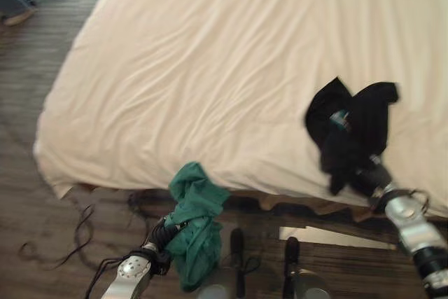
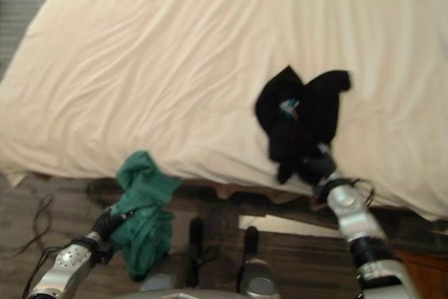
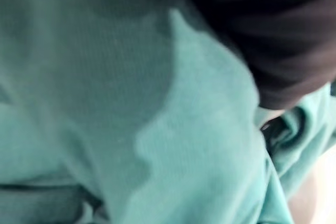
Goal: Tidy up the quilt and then pick up the clothes from the bed and put them into the laundry hamper.
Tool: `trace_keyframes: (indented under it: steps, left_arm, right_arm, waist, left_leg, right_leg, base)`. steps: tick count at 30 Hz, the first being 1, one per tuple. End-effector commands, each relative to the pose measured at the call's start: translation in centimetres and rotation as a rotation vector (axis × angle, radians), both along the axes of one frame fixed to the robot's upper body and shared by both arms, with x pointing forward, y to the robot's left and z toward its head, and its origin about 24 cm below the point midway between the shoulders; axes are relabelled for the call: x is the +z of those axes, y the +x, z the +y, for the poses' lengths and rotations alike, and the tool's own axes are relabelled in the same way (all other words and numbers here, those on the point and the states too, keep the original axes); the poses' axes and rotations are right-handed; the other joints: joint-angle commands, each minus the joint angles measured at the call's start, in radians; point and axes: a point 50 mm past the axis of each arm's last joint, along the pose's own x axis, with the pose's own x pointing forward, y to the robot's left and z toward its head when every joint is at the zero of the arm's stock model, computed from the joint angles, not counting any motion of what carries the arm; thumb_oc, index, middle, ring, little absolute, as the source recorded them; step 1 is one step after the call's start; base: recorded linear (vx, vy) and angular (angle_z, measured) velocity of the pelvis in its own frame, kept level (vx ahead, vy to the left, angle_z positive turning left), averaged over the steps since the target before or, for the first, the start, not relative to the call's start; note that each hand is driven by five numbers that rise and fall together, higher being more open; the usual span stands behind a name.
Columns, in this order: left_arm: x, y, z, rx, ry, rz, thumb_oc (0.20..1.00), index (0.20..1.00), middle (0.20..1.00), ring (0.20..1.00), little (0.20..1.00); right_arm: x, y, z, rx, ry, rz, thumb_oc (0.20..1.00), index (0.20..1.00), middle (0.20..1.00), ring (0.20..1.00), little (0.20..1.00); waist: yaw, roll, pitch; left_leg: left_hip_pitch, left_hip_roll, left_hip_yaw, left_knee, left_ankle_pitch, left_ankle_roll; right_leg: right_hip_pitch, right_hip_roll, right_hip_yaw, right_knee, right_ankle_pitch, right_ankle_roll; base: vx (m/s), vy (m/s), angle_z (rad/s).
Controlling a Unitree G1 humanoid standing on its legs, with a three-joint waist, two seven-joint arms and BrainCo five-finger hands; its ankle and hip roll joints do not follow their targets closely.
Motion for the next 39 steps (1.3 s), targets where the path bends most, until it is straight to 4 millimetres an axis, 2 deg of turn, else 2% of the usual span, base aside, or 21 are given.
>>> trace_keyframes:
  steps: [1,2,6,9,12,14,15,18,21,22,23,26,27,28,29,30,31,33,34,35,39]
  left_arm:
    - [-0.2,1.1,-0.7,0.005,0.026,-0.022,0.200,0.200,0.200,0.200,0.200]
    - [-0.2,1.1,-0.7,0.004,0.026,-0.022,0.200,0.200,0.200,0.200,0.200]
    - [-0.9,0.5,-0.6,0.086,0.002,0.001,0.200,0.200,0.200,0.200,0.200]
    - [-1.5,0.2,-0.7,0.144,-0.028,0.019,0.200,0.200,0.200,0.200,0.200]
    - [-2.4,-0.5,-0.7,0.177,-0.006,0.063,0.200,0.200,0.200,0.200,0.200]
    - [-3.0,-1.0,-0.9,0.257,-0.035,0.075,0.200,0.200,0.200,0.200,0.200]
    - [-2.9,-0.9,-1.4,0.288,-0.065,0.056,0.200,0.200,0.200,0.200,0.200]
    - [-2.9,-0.5,-1.6,0.290,-0.068,0.047,0.200,0.200,0.200,0.200,0.200]
    - [-2.5,0.4,-1.3,0.293,-0.042,0.033,0.200,0.200,0.200,0.200,0.200]
    - [-2.6,0.1,-0.6,0.320,-0.001,0.045,0.200,0.200,0.200,0.200,0.200]
    - [-2.6,0.1,-0.6,0.320,0.000,0.045,0.200,0.200,0.200,0.200,0.200]
    - [-3.4,-0.8,0.0,0.366,0.067,0.107,0.200,0.200,0.200,0.200,0.200]
    - [-3.6,-1.5,-0.1,0.353,0.086,0.109,0.200,0.200,0.200,0.200,0.200]
    - [-3.6,-1.7,0.2,0.327,0.139,0.119,0.200,0.200,0.200,0.200,0.200]
    - [-3.6,-1.7,0.3,0.326,0.141,0.119,0.200,0.200,0.200,0.200,0.200]
    - [-3.5,-1.8,0.7,0.331,0.176,0.120,0.200,0.200,0.200,0.200,0.200]
    - [-3.3,-1.7,1.0,0.337,0.196,0.116,0.200,0.200,0.200,0.200,0.200]
    - [-3.1,-1.5,1.4,0.353,0.225,0.103,0.200,0.200,0.200,0.200,0.200]
    - [-3.0,-1.3,0.8,0.342,0.208,0.091,0.200,0.200,0.200,0.200,0.200]
    - [-3.0,-1.3,0.8,0.342,0.208,0.091,0.200,0.200,0.200,0.200,0.200]
    - [-3.3,-1.5,1.3,0.360,0.234,0.111,0.200,0.200,0.200,0.200,0.200]
  right_arm:
    - [-6.8,-7.2,2.7,0.015,0.302,0.304,0.200,0.200,0.200,0.200,0.200]
    - [-6.8,-7.2,2.7,0.015,0.302,0.305,0.200,0.200,0.200,0.200,0.200]
    - [-10.1,-11.8,3.3,-0.027,0.345,0.500,0.200,0.200,0.200,0.200,0.200]
    - [-11.1,-12.6,4.3,-0.023,0.360,0.555,0.200,0.200,0.200,0.200,0.200]
    - [-11.8,-11.7,5.5,0.005,0.337,0.589,0.200,0.200,0.200,0.200,0.200]
    - [-11.4,-8.8,6.5,0.060,0.268,0.556,0.200,0.200,0.200,0.200,0.200]
    - [-10.0,-5.7,7.3,0.156,0.180,0.490,0.200,0.200,0.200,0.200,0.200]
    - [-8.5,-3.4,7.0,0.186,0.119,0.413,0.200,0.200,0.200,0.200,0.200]
    - [-7.1,-1.7,7.2,0.203,0.080,0.348,0.200,0.200,0.200,0.200,0.200]
    - [-7.4,-2.2,7.1,0.168,0.102,0.353,0.200,0.200,0.200,0.200,0.200]
    - [-7.5,-2.2,7.1,0.169,0.102,0.353,0.200,0.200,0.200,0.200,0.200]
    - [-9.2,-4.6,6.1,0.078,0.103,0.436,0.200,0.200,0.200,0.200,0.200]
    - [-9.6,-5.2,6.3,0.070,0.126,0.451,0.200,0.200,0.200,0.200,0.200]
    - [-10.1,-6.1,6.5,0.041,0.150,0.470,0.200,0.200,0.200,0.200,0.200]
    - [-10.2,-6.1,6.6,0.041,0.151,0.469,0.200,0.200,0.200,0.200,0.200]
    - [-10.0,-5.7,6.8,0.033,0.153,0.458,0.200,0.200,0.200,0.200,0.200]
    - [-9.7,-5.2,7.2,0.029,0.169,0.432,0.200,0.200,0.200,0.200,0.200]
    - [-9.4,-4.9,7.8,0.018,0.196,0.396,0.200,0.200,0.200,0.200,0.200]
    - [-8.9,-4.7,7.7,-0.013,0.228,0.357,0.200,0.200,0.200,0.200,0.200]
    - [-8.9,-4.7,7.7,-0.013,0.228,0.357,0.200,0.200,0.200,0.200,0.200]
    - [-9.3,-5.4,6.8,-0.049,0.213,0.364,0.200,0.200,0.200,0.200,0.200]
  waist:
    - [-0.033,-0.062,-0.035]
    - [-0.032,-0.062,-0.035]
    - [-0.060,-0.058,-0.038]
    - [-0.073,-0.053,-0.056]
    - [-0.039,-0.050,-0.073]
    - [0.005,-0.034,-0.079]
    - [0.044,-0.015,-0.075]
    - [0.078,0.002,-0.065]
    - [0.090,-0.005,-0.060]
    - [0.089,-0.017,-0.077]
    - [0.084,-0.017,-0.077]
    - [0.080,-0.021,-0.109]
    - [0.093,-0.017,-0.123]
    - [0.107,-0.018,-0.128]
    - [0.101,-0.021,-0.129]
    - [0.102,-0.024,-0.109]
    - [0.096,-0.026,-0.094]
    - [0.084,-0.020,-0.068]
    - [0.048,-0.012,-0.056]
    - [0.050,-0.011,-0.060]
    - [0.018,-0.023,-0.064]
  left_leg:
    - [0.069,0.007,0.103,-0.002,-0.035,-0.010]
    - [0.070,0.007,0.104,-0.002,-0.035,-0.010]
    - [0.092,-0.006,0.098,-0.002,-0.038,0.001]
    - [0.086,-0.022,0.049,-0.002,-0.026,0.008]
    - [0.070,-0.055,-0.017,-0.002,-0.017,0.016]
    - [0.053,-0.068,-0.055,-0.002,-0.008,0.018]
    - [0.040,-0.086,-0.097,-0.002,0.000,0.024]
    - [0.009,-0.086,-0.085,-0.002,0.022,0.004]
    - [-0.009,0.009,0.214,0.080,-0.020,0.000]
    - [0.015,0.062,0.302,0.127,-0.053,-0.023]
    - [0.013,0.063,0.297,0.131,-0.055,-0.024]
    - [0.054,0.128,0.368,0.130,-0.050,-0.042]
    - [0.067,0.112,0.344,0.100,-0.049,-0.036]
    - [0.096,0.061,0.291,0.028,-0.047,-0.010]
    - [0.097,0.054,0.285,0.021,-0.044,-0.006]
    - [0.100,0.030,0.265,0.008,-0.052,0.013]
    - [0.098,0.013,0.241,0.006,-0.053,0.029]
    - [0.097,0.004,0.181,-0.002,-0.050,0.042]
    - [0.088,-0.007,0.099,-0.002,-0.013,0.044]
    - [0.084,-0.005,0.100,-0.002,-0.012,0.044]
    - [0.096,-0.034,0.019,-0.002,-0.039,0.042]
  right_leg:
    - [-0.044,-0.030,0.068,0.098,0.052,0.056]
    - [-0.045,-0.030,0.069,0.100,0.051,0.056]
    - [-0.064,-0.002,0.135,0.193,0.019,0.058]
    - [-0.056,0.092,0.272,0.208,-0.039,0.026]
    - [-0.018,0.096,0.254,0.136,-0.030,-0.001]
    - [0.008,0.077,0.208,0.055,-0.009,0.006]
    - [0.030,0.060,0.173,0.002,0.004,0.010]
    - [0.027,0.020,0.096,-0.005,0.002,0.012]
    - [0.041,-0.052,-0.085,-0.005,0.000,0.021]
    - [0.092,-0.082,-0.191,-0.005,-0.019,0.020]
    - [0.095,-0.081,-0.196,-0.005,-0.021,0.020]
    - [0.155,-0.111,-0.364,0.007,-0.031,0.015]
    - [0.174,-0.113,-0.378,0.027,-0.043,0.020]
    - [0.161,-0.167,-0.436,0.164,-0.026,0.037]
    - [0.158,-0.176,-0.440,0.177,-0.031,0.042]
    - [0.124,-0.231,-0.439,0.279,0.045,0.076]
    - [0.083,-0.262,-0.393,0.364,0.070,0.092]
    - [0.008,-0.227,-0.243,0.455,0.047,0.077]
    - [-0.069,-0.058,-0.022,0.414,-0.024,0.037]
    - [-0.072,-0.056,-0.021,0.411,-0.021,0.036]
    - [-0.023,0.006,0.138,0.175,-0.057,0.016]
  base:
    - [0.02,0.079,-0.22]
    - [-0.01,0.075,-0.35]
    - [-0.02,0.058,-0.28]
    - [-0.01,-0.017,-0.11]
    - [-0.02,-0.104,0.51]
    - [-0.03,-0.071,1.05]
    - [-0.05,-0.049,0.50]
    - [-0.13,0.028,0.65]
    - [-0.24,0.086,2.31]
    - [-0.10,0.068,2.31]
    - [-0.05,0.097,2.44]
    - [0.02,0.151,2.04]
    - [0.19,0.369,2.43]
    - [0.18,0.352,2.65]
    - [0.13,0.345,2.71]
    - [0.04,0.232,2.19]
    - [0.05,0.281,1.38]
    - [0.03,0.150,1.16]
    - [0.02,0.048,1.58]
    - [0.06,-0.022,1.83]
    - [0.12,-0.088,1.34]
